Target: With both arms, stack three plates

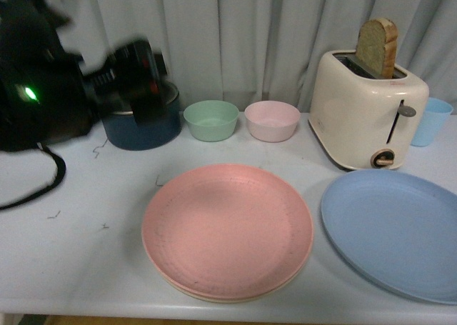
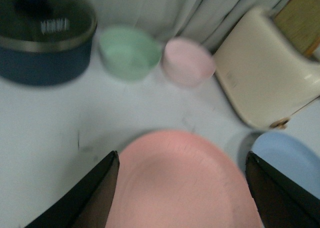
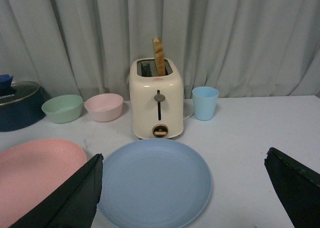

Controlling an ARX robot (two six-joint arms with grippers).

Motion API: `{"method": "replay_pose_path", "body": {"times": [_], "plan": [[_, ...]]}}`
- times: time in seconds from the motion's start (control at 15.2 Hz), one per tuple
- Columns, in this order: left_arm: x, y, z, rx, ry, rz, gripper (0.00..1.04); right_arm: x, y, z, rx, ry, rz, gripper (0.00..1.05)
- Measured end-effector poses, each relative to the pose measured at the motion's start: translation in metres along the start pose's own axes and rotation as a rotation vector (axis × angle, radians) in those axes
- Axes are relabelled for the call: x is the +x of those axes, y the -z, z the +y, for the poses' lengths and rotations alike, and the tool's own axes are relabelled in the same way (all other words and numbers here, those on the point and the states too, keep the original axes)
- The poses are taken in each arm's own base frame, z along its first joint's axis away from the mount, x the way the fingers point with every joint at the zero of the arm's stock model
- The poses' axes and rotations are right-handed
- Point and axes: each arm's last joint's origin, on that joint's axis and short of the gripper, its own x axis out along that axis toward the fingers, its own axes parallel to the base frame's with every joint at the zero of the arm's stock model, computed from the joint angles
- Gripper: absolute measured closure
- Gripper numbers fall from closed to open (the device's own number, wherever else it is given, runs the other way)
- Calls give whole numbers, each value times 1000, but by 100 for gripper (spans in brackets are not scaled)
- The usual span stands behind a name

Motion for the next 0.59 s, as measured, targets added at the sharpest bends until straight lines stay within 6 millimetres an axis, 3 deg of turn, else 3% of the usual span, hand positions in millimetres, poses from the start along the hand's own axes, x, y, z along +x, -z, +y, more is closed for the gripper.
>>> {"method": "replay_pose_path", "body": {"times": [0.07,0.13,0.26,0.59], "plan": [[-28,1,10,166,-196,-308,51,0,0,0,0,-4,0,6],[-52,23,31,236,-282,-272,69,0,0,0,0,-3,1,6],[-82,24,38,268,-268,-346,98,0,0,0,0,-5,0,6],[-101,37,45,277,-267,-293,103,0,0,0,0,-5,1,6]]}}
